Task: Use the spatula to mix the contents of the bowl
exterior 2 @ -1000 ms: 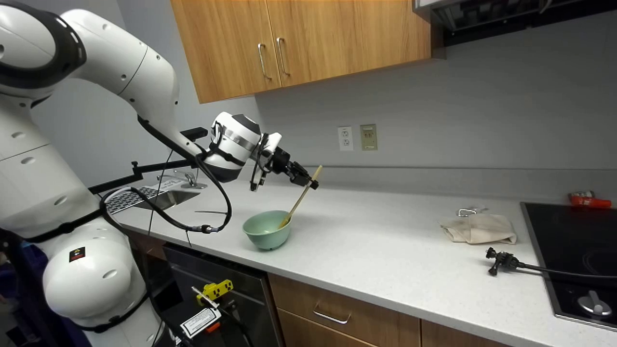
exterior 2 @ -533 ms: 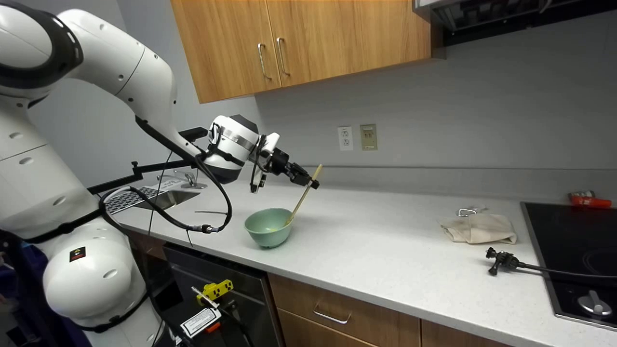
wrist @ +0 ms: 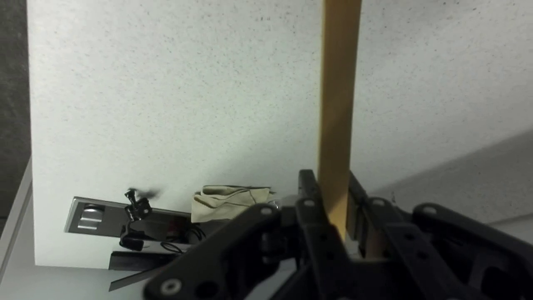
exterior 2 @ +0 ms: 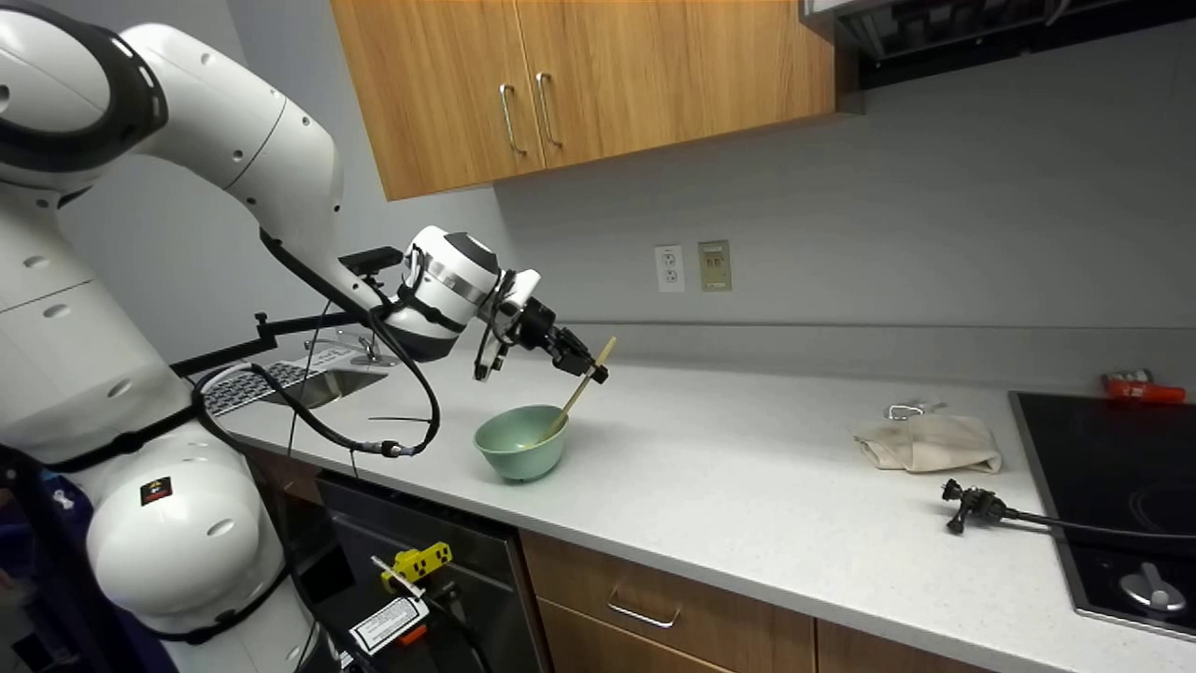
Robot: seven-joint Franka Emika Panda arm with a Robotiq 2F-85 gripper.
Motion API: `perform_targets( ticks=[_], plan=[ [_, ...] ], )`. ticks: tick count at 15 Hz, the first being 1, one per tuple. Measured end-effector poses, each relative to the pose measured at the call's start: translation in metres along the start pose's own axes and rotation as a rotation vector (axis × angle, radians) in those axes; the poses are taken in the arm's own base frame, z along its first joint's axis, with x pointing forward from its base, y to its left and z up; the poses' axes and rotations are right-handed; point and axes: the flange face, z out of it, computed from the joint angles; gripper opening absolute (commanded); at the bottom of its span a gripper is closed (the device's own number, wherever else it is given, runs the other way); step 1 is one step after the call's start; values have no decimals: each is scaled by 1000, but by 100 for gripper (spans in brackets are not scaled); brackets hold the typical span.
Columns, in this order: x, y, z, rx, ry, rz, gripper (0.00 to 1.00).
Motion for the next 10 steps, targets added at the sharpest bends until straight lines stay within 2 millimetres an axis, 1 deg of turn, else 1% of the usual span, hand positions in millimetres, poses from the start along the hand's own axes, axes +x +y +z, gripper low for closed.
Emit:
perform_targets(
  ticks=[3, 7, 10],
  plan=[
    [1, -6, -4, 8, -24, 28, 4],
    [9, -13, -11, 26, -7, 34, 4],
    [14, -14, -14, 35, 20, 18, 4]
  ],
)
